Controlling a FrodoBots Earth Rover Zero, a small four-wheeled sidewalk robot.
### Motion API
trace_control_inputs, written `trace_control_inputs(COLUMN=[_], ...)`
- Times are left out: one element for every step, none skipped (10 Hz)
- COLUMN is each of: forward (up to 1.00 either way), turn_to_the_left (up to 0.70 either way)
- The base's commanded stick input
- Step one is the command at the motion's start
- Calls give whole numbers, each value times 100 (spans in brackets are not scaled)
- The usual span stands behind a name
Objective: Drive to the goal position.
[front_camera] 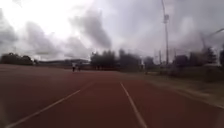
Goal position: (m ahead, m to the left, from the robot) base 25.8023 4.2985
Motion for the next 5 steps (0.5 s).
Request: trace_control_inputs(forward=[85, 85, 85, 85, 85], turn_to_the_left=[0, 0, 0, 0, 0])
